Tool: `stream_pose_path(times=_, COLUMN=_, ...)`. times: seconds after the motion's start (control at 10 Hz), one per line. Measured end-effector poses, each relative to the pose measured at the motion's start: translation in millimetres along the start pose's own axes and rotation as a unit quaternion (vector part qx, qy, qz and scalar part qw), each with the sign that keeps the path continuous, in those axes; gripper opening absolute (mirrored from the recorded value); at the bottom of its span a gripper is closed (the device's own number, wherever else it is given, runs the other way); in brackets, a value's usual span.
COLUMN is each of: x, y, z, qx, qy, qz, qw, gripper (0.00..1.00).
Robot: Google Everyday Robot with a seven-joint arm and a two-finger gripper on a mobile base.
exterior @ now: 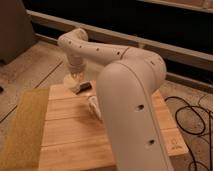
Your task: Place the ceramic cup in the ceramic bowl
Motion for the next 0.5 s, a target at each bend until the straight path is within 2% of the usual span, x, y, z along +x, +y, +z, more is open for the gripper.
stream_pose_path(times=0.2, x=26.0, y=-39.9, z=-24.0, qx=0.033, qy=-0.007, qz=0.046, qw=0.9984, gripper=0.0)
stream_pose_path(times=0.4, x=56.8, y=-79.9, z=-41.4, qx=0.06, qy=-0.006, qz=0.097, qw=0.9935, gripper=0.0)
stream_pose_path(times=0.5, x=65.1, y=-90.0, z=-44.9, qx=0.065, qy=-0.006, qz=0.11, qw=0.9918, gripper=0.0)
